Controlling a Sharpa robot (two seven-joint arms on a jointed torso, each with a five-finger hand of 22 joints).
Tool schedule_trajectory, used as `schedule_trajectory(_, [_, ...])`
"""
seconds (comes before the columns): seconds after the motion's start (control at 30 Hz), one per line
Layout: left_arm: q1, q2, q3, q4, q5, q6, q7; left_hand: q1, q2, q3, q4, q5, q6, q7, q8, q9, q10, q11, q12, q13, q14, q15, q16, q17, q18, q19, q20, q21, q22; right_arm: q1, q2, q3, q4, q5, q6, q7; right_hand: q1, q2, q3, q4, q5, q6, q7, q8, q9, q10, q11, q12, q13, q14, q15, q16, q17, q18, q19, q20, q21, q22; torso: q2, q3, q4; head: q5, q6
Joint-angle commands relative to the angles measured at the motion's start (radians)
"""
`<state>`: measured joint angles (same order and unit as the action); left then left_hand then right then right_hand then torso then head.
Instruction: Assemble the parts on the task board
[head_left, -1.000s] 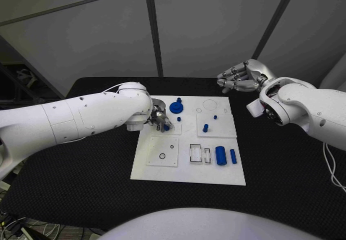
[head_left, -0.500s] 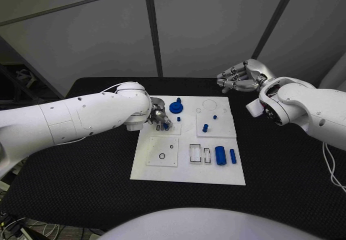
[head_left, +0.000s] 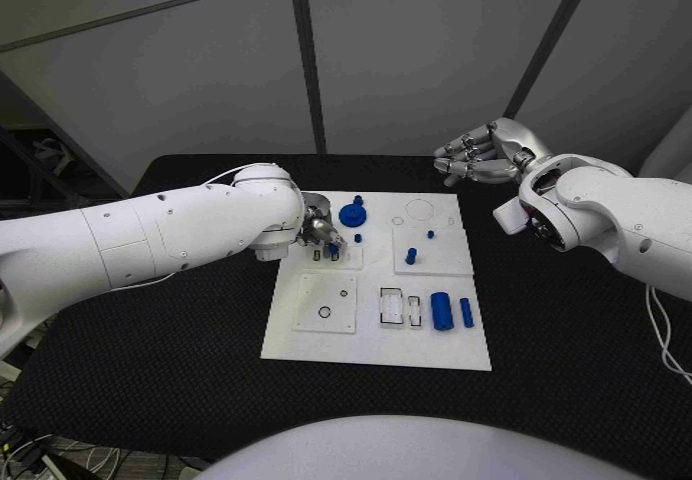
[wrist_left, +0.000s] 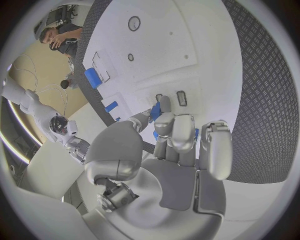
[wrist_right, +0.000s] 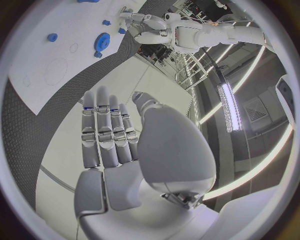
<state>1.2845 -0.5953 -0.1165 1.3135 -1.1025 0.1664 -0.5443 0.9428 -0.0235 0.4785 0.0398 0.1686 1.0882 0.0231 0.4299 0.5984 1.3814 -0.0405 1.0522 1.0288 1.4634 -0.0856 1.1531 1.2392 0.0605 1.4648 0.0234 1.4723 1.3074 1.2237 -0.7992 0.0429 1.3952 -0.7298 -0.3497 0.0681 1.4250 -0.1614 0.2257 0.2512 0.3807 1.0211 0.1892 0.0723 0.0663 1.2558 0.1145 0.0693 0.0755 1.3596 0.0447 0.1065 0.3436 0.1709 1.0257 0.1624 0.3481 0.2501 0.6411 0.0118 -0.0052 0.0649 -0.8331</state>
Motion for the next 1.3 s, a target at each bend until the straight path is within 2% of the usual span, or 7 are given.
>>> schedule_trajectory(0.03, [0.002,0.003,0.000,-0.003,-0.006,0.015,-0.005,0.002,-0.008,-0.007,0.002,-0.004,0.000,0.001,0.000,-0.002,0.001,-0.002,-0.009,-0.004,0.031,-0.005,-0.006,0.001,-0.027,0.023,0.000,-0.007,0.163,0.002,0.000,0.001,0.001,0.003,0.006,0.005,-0.008,-0.002,-0.002,0.004,0.006,-0.007,-0.002,-0.005,0.001,-0.006,-0.001,-0.003,-0.001,0.002,0.008,-0.005,-0.001,0.011,0.005,0.005,-0.003,-0.001,0.000,0.0003,-0.0008,0.000,-0.001])
schedule_trajectory(0.5, [0.001,0.008,0.000,-0.009,-0.006,0.037,-0.008,0.004,-0.013,-0.014,0.000,-0.006,-0.005,0.003,-0.004,-0.005,-0.010,-0.001,-0.033,-0.027,0.031,-0.004,-0.006,0.001,-0.026,0.020,0.001,-0.011,0.159,0.002,0.000,0.001,0.000,0.003,0.007,0.005,-0.008,-0.002,-0.002,0.004,0.006,-0.007,-0.002,-0.005,0.001,-0.006,-0.001,-0.003,-0.001,0.002,0.008,-0.005,-0.001,0.011,0.005,0.005,-0.003,-0.001,0.000,0.0003,0.0001,0.000,-0.003])
schedule_trajectory(0.8, [0.001,0.006,0.000,-0.011,-0.006,0.055,-0.010,-0.001,-0.023,-0.031,0.006,-0.009,-0.012,0.008,-0.012,-0.011,-0.031,0.003,-0.078,-0.071,0.030,-0.002,-0.007,0.000,-0.025,0.017,0.002,-0.015,0.156,0.002,0.001,0.001,-0.001,0.003,0.008,0.005,-0.008,-0.002,-0.002,0.004,0.006,-0.007,-0.002,-0.005,0.001,-0.006,-0.001,-0.003,-0.001,0.002,0.008,-0.005,-0.001,0.011,0.005,0.005,-0.003,-0.001,-0.001,0.0000,0.0003,0.000,-0.004])
schedule_trajectory(1.3, [0.001,0.007,0.000,-0.011,-0.006,0.061,-0.011,-0.012,-0.027,-0.049,0.020,-0.009,-0.017,0.012,-0.021,-0.019,-0.055,0.007,-0.137,-0.129,0.030,0.000,-0.008,0.000,-0.025,0.018,0.004,-0.015,0.157,0.002,0.002,0.000,-0.002,0.003,0.008,0.006,-0.011,0.000,-0.005,0.005,0.007,-0.008,-0.002,-0.004,0.001,-0.007,-0.001,-0.003,-0.001,0.003,0.008,-0.009,-0.001,0.012,0.008,0.006,-0.009,-0.006,0.001,0.0005,-0.0007,0.000,-0.005])
